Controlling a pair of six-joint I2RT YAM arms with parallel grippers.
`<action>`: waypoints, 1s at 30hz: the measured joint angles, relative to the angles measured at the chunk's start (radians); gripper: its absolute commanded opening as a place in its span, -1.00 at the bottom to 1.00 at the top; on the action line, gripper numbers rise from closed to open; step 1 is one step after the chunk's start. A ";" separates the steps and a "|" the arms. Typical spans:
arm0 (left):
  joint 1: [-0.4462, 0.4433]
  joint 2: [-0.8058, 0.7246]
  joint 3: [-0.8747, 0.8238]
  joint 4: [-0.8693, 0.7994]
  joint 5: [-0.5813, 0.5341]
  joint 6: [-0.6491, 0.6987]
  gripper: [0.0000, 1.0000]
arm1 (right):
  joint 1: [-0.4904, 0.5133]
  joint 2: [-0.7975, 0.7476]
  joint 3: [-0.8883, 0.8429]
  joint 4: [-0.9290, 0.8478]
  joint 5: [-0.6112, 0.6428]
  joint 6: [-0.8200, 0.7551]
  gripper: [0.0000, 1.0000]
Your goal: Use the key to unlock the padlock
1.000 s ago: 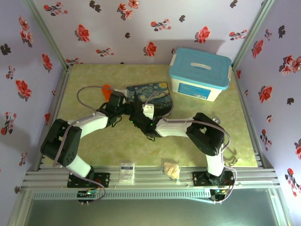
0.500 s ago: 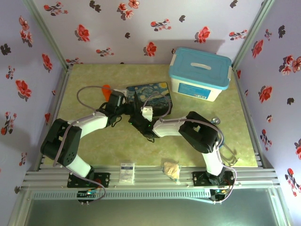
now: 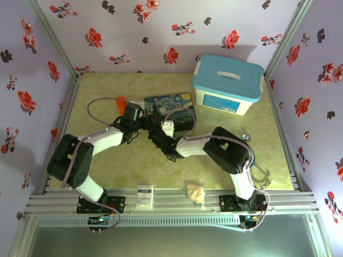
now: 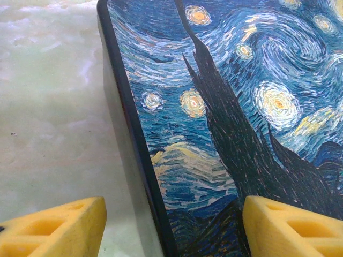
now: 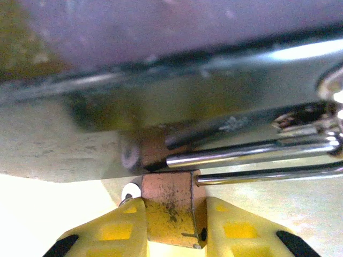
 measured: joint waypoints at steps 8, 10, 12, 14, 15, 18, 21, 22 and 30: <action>0.002 0.004 0.000 0.008 0.000 0.000 0.35 | -0.025 -0.045 -0.146 0.241 -0.069 0.039 -1.00; 0.003 0.006 0.000 0.011 0.000 0.000 0.35 | -0.037 -0.052 -0.186 0.317 -0.099 0.061 -1.00; 0.004 0.006 0.000 0.012 0.000 0.000 0.34 | -0.049 -0.053 -0.227 0.402 -0.129 0.089 -1.00; 0.005 0.008 0.000 0.014 0.001 0.000 0.34 | -0.062 -0.055 -0.265 0.484 -0.158 0.119 -1.00; 0.005 0.008 0.000 0.015 0.001 0.000 0.33 | -0.069 -0.056 -0.284 0.526 -0.175 0.134 -1.00; 0.006 0.010 0.000 0.019 0.001 0.000 0.32 | -0.090 -0.055 -0.327 0.622 -0.219 0.183 -1.00; 0.006 0.013 0.000 0.025 0.003 0.000 0.30 | -0.108 -0.048 -0.352 0.686 -0.252 0.237 -1.00; 0.006 0.014 0.000 0.028 0.003 0.000 0.30 | -0.114 -0.042 -0.360 0.713 -0.262 0.260 -1.00; 0.007 0.017 0.000 0.035 0.003 0.000 0.26 | -0.145 -0.009 -0.430 0.907 -0.307 0.401 -1.00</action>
